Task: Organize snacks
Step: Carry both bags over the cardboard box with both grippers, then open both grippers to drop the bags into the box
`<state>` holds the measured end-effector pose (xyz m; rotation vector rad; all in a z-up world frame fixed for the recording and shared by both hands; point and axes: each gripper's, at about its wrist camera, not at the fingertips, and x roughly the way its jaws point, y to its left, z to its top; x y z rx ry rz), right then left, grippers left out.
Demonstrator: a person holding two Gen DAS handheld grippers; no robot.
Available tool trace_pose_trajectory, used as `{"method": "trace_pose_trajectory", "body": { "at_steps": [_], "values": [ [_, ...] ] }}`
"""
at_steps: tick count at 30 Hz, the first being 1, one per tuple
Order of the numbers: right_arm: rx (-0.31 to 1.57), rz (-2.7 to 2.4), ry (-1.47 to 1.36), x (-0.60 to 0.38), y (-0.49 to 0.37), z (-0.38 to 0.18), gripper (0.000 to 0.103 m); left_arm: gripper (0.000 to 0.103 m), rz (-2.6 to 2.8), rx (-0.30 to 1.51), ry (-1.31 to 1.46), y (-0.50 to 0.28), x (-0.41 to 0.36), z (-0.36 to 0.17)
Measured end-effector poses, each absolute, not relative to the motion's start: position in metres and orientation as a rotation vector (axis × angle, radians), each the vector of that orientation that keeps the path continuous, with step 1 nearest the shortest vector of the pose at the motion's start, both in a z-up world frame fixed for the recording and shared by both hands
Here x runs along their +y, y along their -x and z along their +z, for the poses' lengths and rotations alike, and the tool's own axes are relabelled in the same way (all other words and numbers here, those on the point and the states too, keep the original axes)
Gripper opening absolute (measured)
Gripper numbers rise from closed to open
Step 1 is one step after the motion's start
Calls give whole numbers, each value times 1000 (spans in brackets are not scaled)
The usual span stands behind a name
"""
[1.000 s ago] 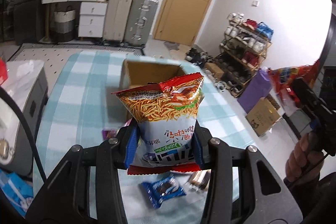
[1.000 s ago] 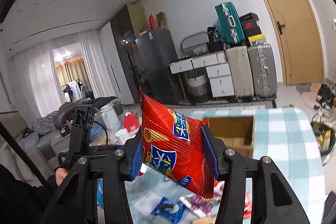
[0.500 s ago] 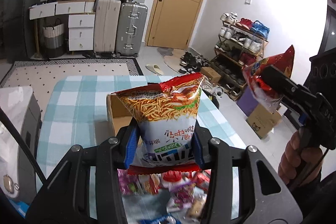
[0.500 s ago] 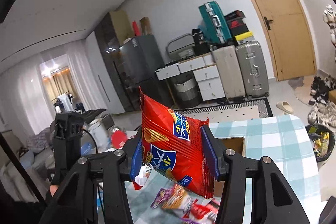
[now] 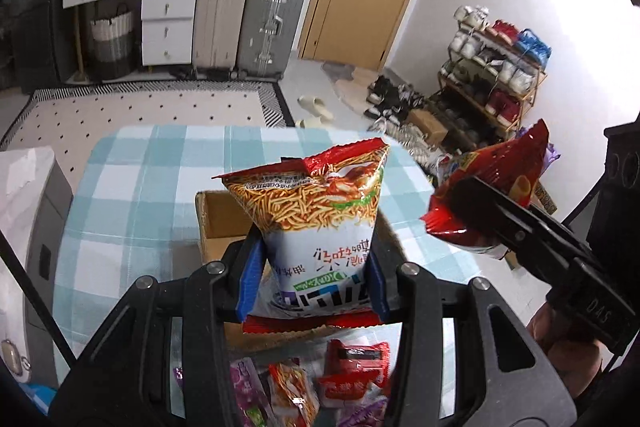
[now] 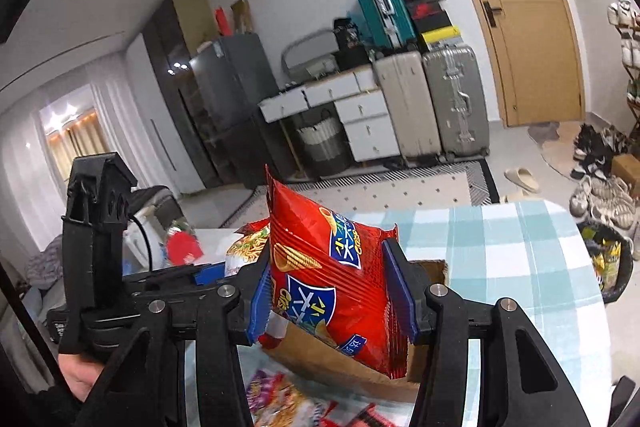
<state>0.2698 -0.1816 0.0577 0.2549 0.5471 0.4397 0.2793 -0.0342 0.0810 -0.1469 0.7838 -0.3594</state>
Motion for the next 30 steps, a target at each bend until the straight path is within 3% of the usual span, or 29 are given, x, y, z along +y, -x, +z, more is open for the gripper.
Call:
{"method": "trace_pose_trajectory", "body": {
  "at_steps": [12, 26, 27, 30],
  "values": [
    [688, 418, -253, -170, -333, -26, 52, 41, -320, 899, 171, -339, -17, -7],
    [750, 413, -326, -184, -354, -63, 54, 41, -276, 988, 203, -364, -11, -46],
    [742, 406, -315, -184, -353, -61, 54, 42, -272, 993, 198, -364, -12, -46],
    [719, 404, -316, -186, -347, -55, 59, 58, -253, 991, 200, -361, -10, -43]
  ]
}}
